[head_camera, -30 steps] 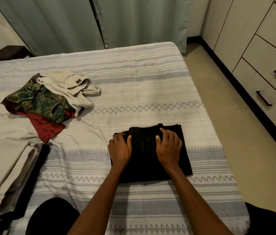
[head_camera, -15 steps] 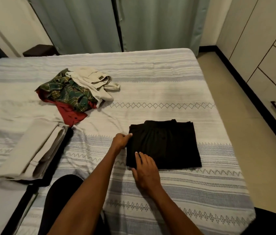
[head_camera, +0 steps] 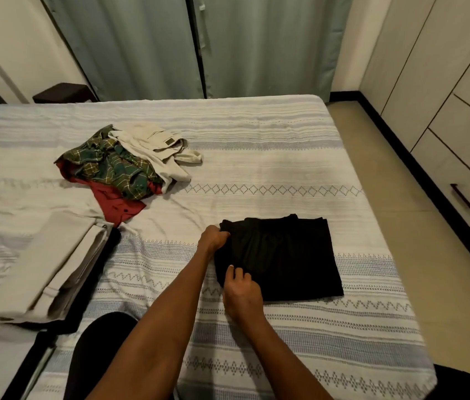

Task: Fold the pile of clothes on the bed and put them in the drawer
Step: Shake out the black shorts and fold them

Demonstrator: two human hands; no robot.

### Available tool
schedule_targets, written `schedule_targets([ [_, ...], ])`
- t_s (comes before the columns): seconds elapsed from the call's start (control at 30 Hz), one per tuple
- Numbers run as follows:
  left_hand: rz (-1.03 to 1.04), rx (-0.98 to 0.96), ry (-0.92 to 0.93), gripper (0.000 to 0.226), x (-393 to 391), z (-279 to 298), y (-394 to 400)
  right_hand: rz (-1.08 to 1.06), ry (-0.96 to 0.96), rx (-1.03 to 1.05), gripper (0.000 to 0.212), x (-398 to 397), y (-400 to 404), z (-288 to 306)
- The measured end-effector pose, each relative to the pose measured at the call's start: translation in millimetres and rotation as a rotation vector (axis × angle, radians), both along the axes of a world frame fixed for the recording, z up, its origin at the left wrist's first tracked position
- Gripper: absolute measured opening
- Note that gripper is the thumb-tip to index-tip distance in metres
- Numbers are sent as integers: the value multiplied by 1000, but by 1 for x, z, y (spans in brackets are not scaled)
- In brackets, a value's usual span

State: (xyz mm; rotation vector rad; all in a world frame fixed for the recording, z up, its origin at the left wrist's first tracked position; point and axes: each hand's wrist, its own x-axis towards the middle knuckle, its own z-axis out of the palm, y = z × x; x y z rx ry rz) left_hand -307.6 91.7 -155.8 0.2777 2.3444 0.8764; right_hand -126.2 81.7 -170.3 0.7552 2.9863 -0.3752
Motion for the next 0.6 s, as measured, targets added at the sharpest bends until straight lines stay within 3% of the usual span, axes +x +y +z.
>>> schedule_targets([
  [0.13,100,137,12,30,4,4,8,-58,22,-114,28,-2,11,32],
  [0.37,199,434,-34,25,44,43,58,-462,226,-604,37,36,63,53],
  [0.47,154,432,-16,23,76,57,93,-576,285,-668,37,65,98,53],
  [0.6,1,253,130,28,118,59,142,-702,292,-686,25,108,140,46],
])
